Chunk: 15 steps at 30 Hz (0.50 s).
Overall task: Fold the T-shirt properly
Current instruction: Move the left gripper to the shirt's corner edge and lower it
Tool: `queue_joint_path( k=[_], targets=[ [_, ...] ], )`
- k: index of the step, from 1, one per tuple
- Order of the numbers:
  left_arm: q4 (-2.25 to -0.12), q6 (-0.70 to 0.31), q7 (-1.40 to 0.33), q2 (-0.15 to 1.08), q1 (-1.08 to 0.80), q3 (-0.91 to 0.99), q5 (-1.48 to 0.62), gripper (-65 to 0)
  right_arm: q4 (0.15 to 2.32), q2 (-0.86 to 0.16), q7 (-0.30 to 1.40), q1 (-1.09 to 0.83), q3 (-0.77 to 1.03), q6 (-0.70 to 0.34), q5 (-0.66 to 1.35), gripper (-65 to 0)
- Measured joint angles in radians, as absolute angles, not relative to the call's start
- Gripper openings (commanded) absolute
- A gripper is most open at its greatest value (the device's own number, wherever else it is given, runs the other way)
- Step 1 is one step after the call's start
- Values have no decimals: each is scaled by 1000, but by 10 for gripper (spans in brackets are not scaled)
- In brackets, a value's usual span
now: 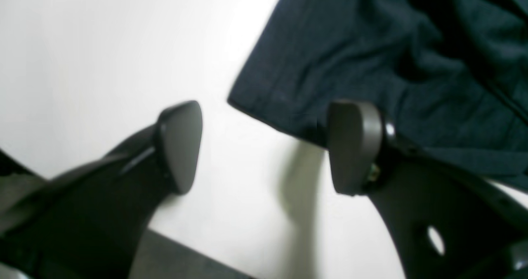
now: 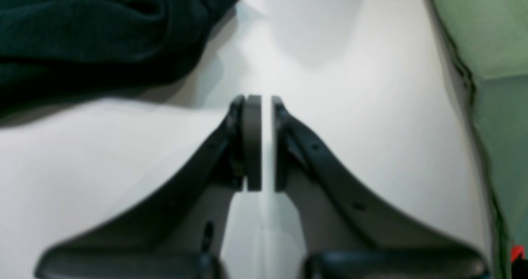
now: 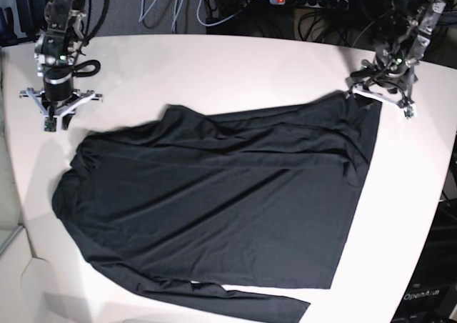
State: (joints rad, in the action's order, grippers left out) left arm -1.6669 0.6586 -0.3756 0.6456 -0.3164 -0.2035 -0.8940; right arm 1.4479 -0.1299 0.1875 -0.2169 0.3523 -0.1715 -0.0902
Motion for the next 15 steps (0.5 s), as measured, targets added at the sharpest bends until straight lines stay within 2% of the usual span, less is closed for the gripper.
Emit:
queue_joint_path(
  k=[9, 12, 15],
  targets=[
    [-1625, 659, -352, 618, -304, -199, -875, -206, 1448, -130, 189, -217, 352, -171, -90, -626],
    [-1625, 659, -355, 618, -304, -199, -865, -281, 1448, -130, 188, -216, 352, -171, -90, -626],
    [-1615, 659, -359, 612, -304, -198, -828, -426, 1448, -130, 187, -216, 352, -171, -90, -626]
  ],
)
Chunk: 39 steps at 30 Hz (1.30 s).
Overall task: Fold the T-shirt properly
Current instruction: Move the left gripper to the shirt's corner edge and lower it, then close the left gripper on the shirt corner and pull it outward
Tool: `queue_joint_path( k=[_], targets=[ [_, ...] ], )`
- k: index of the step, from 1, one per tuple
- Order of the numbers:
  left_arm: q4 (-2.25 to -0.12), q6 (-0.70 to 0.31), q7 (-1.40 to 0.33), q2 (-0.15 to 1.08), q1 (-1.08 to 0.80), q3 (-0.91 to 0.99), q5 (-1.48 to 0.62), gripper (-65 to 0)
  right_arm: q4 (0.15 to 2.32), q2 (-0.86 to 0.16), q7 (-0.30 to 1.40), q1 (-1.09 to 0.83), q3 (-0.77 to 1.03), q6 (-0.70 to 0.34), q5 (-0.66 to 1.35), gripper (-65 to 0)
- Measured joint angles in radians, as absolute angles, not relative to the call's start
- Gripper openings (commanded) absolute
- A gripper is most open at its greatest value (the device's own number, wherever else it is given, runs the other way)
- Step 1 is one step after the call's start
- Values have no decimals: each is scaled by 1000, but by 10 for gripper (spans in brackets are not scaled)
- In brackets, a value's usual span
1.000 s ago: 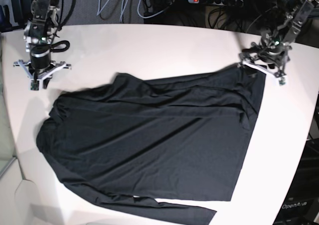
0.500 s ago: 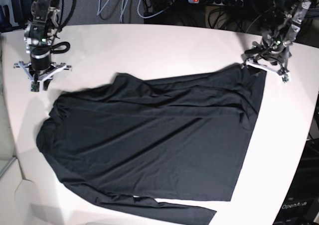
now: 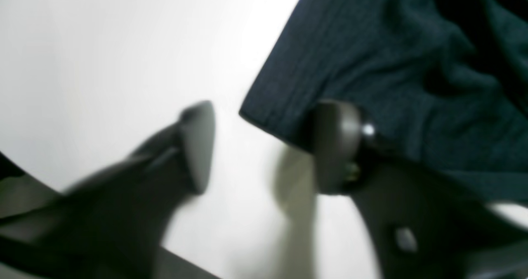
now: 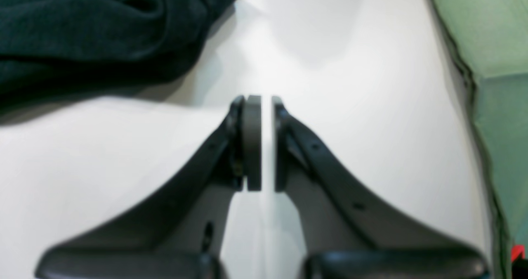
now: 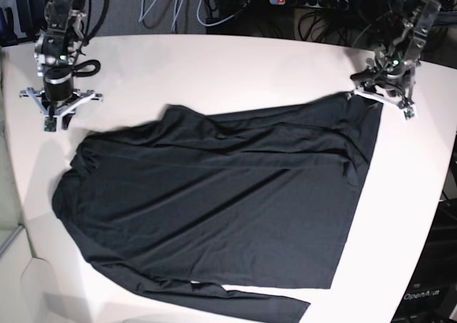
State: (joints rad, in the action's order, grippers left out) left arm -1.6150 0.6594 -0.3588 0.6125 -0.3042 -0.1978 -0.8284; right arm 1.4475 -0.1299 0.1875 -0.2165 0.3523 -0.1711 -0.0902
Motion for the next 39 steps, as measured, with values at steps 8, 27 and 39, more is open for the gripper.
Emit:
queue_joint_path(
  k=[8, 27, 39],
  targets=[
    [-1615, 658, -360, 582, -304, -193, -778, -650, 1448, -130, 188, -216, 350, -171, -90, -626],
    [-1720, 673, -480, 577, -168, -191, -791, -650, 1448, -130, 189, -223, 350, -171, -90, -627],
    [-1736, 662, -707, 467, 34, -99, -780, -650, 1448, -107, 187, -225, 350, -171, -90, -625]
  ],
)
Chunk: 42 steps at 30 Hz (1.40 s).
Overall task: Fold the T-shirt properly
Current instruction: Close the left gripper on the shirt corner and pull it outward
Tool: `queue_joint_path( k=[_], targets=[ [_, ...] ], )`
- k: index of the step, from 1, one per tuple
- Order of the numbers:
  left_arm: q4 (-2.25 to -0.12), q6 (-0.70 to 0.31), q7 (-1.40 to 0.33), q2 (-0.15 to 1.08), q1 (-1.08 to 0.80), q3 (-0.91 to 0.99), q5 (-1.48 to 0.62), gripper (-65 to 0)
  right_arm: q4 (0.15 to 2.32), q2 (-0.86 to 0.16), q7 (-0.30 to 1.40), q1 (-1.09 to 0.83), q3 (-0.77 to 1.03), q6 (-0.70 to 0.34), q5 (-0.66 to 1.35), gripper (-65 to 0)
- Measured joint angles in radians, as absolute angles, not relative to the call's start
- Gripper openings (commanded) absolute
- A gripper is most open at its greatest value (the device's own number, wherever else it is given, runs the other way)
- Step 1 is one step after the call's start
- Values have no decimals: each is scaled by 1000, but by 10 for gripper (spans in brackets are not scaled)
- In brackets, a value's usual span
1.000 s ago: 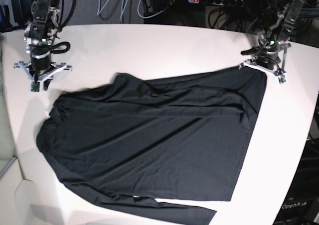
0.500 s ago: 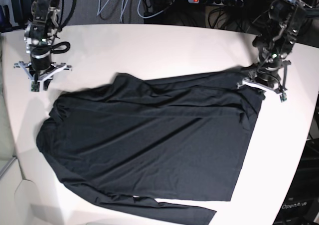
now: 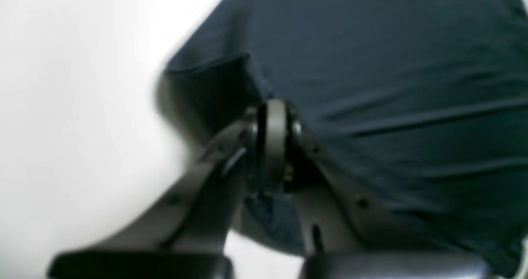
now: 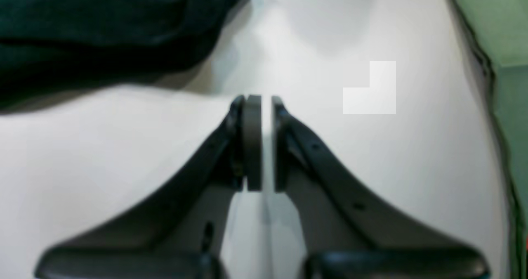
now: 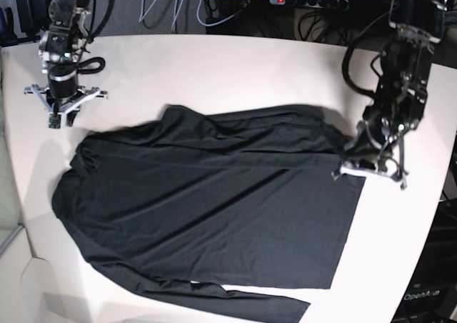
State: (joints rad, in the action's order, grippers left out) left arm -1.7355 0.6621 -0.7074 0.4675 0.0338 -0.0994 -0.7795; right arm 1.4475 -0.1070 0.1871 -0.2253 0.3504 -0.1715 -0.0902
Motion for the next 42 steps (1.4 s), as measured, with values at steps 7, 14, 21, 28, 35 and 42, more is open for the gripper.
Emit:
queue_joint_path(
  k=[7, 14, 21, 28, 35, 42],
  targets=[
    [-1735, 668, -735, 451, 46, -100, -778, -650, 1448, -75, 191, -228, 348, -171, -90, -623],
    [-1727, 666, -730, 459, 45, -99, -774, -650, 1448, -70, 191, -218, 349, -171, -90, -453],
    [-1727, 667, -730, 465, 45, -99, -774, -650, 1514, -64, 192, -205, 335, -273, -93, -451],
    [-1727, 666, -730, 465, 45, -99, -774, -650, 1529, -68, 196, -171, 333, -289, -94, -522],
    [-1727, 667, -730, 466, 44, -99, -774, -650, 1454, -81, 191, -123, 332, -289, -97, -546],
    [-1726, 666, -730, 466, 43, -99, -774, -650, 1390, -106, 191, -84, 282, -292, -98, -555]
  ],
)
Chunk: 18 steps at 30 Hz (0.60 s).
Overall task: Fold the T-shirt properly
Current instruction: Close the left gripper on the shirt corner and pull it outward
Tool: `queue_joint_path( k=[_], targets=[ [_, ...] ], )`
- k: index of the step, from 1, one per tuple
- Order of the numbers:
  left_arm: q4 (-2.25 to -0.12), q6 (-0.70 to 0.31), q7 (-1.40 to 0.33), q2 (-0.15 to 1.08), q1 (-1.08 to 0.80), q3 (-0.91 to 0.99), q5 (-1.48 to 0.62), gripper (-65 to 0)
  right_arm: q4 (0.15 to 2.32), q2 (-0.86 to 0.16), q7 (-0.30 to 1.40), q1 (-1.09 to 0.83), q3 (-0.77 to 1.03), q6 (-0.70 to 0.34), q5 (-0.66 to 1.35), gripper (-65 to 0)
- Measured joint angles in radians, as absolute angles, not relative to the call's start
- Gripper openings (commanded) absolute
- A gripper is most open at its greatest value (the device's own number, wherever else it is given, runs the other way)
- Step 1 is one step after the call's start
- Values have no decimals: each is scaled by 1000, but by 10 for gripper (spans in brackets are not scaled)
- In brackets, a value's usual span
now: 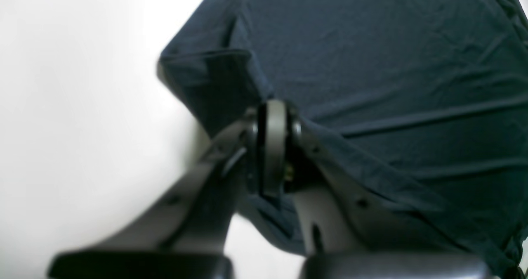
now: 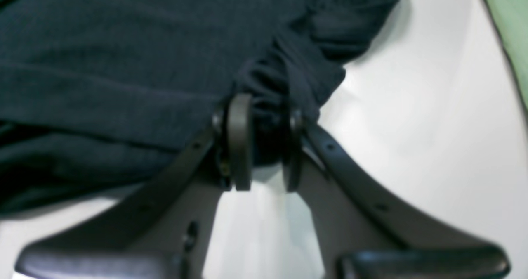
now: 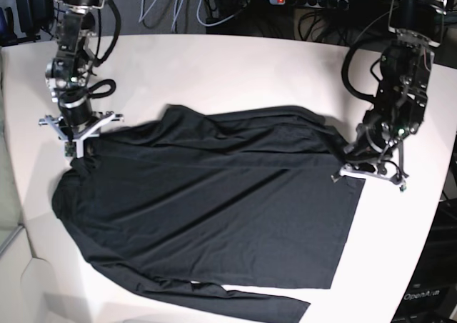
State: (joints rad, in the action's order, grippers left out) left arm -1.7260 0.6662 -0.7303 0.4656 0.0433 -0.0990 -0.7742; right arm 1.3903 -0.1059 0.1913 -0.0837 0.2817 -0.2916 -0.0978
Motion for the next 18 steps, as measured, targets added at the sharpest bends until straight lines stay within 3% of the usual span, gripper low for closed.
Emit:
queue_joint_path(
  k=[18],
  targets=[
    [-1726, 666, -812, 454, 89, 24, -774, -650, 1263, -121, 148, -39, 273, -291, -89, -558]
  ],
)
